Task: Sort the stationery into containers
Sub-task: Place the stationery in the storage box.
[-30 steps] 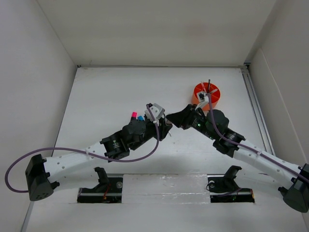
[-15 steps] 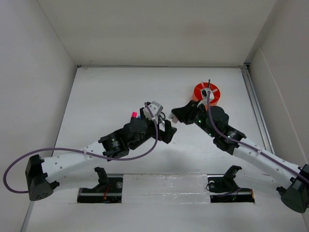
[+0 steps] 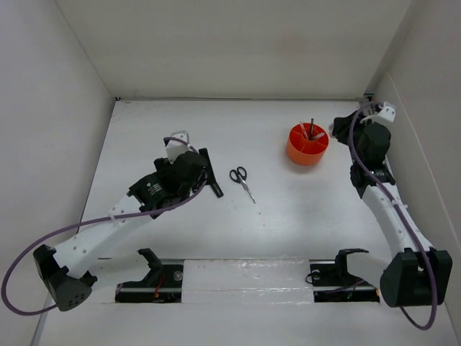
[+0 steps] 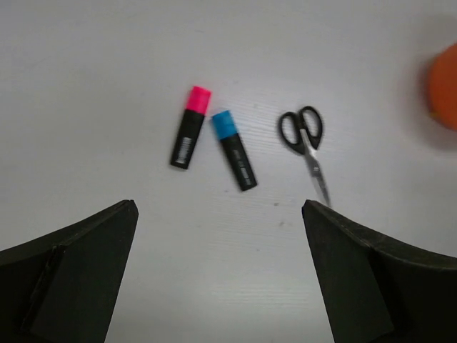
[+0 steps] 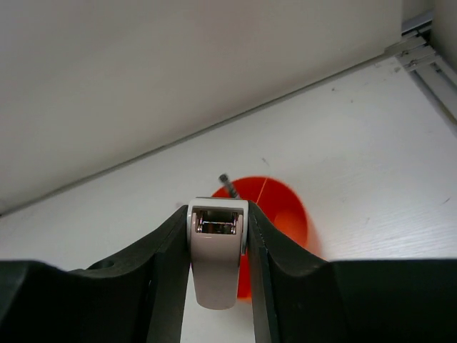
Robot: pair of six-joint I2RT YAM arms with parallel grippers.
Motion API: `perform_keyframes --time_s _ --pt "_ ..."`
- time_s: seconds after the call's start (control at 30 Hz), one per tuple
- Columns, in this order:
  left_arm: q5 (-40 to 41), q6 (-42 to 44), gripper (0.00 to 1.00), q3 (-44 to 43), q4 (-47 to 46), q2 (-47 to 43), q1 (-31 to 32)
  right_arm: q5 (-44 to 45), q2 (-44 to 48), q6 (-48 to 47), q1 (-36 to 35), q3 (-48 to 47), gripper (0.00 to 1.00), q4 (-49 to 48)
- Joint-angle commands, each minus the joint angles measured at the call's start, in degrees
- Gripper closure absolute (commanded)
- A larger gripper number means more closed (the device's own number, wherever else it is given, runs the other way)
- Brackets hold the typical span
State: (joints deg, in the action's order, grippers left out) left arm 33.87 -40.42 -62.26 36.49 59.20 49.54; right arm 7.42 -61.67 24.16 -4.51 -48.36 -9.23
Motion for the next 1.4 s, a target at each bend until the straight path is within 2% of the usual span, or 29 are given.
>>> perform_keyframes --time_s 0.0,0.03,0.07,0.1,0.13,0.2,0.3,0.5,0.67,0.9,1.37 --pt "-0.46 0.68 0.01 2.05 5.89 0.05 -1.99 -9.59 -4.41 -0.61 7.47 -5.15 1.00 -9.47" --pt "-2.21 2.70 0.01 3.71 3.35 -1.53 -1.99 -15.45 -8.86 -0.61 10.89 -6.30 1.00 -14.53" --pt "-2.23 2.72 0.01 3.72 1.58 -1.54 -1.99 -19.94 -11.52 -0.61 10.93 -6.31 1.00 -17.63" --pt "-3.18 3.59 0.01 4.94 -0.52 -2.33 -1.99 -25.04 -14.33 -1.13 14.67 -8.66 1.00 -19.57" --pt "-4.24 4.38 0.01 6.17 -1.76 -2.86 -1.99 -29.09 -20.01 -1.14 16.36 -10.51 1.00 -19.59" --pt "-4.25 3.78 0.01 6.19 -0.63 -2.86 -1.99 -36.72 -25.40 -0.08 19.00 -13.59 1.00 -21.34" --pt "-4.25 3.77 0.01 6.19 -1.16 -2.86 -1.99 -42.38 -32.97 1.06 21.29 -17.02 1.00 -24.60" --pt "-7.68 6.50 0.01 6.80 -3.27 -3.56 -1.99 -48.37 -38.17 -1.66 21.83 -18.09 1.00 -28.73" --pt "-10.04 7.82 0.01 7.33 -4.40 -3.56 -1.99 -45.49 -39.49 -3.42 19.02 -16.68 1.00 -29.35" --pt "-11.81 8.96 0.01 7.86 -5.46 -5.84 -1.99 -36.00 -39.40 -5.71 17.08 -12.99 1.00 -29.35" --pt "-12.33 9.49 0.01 7.86 -5.99 -5.84 -1.99 -32.56 -39.40 -6.23 14.88 -10.62 1.00 -27.59"
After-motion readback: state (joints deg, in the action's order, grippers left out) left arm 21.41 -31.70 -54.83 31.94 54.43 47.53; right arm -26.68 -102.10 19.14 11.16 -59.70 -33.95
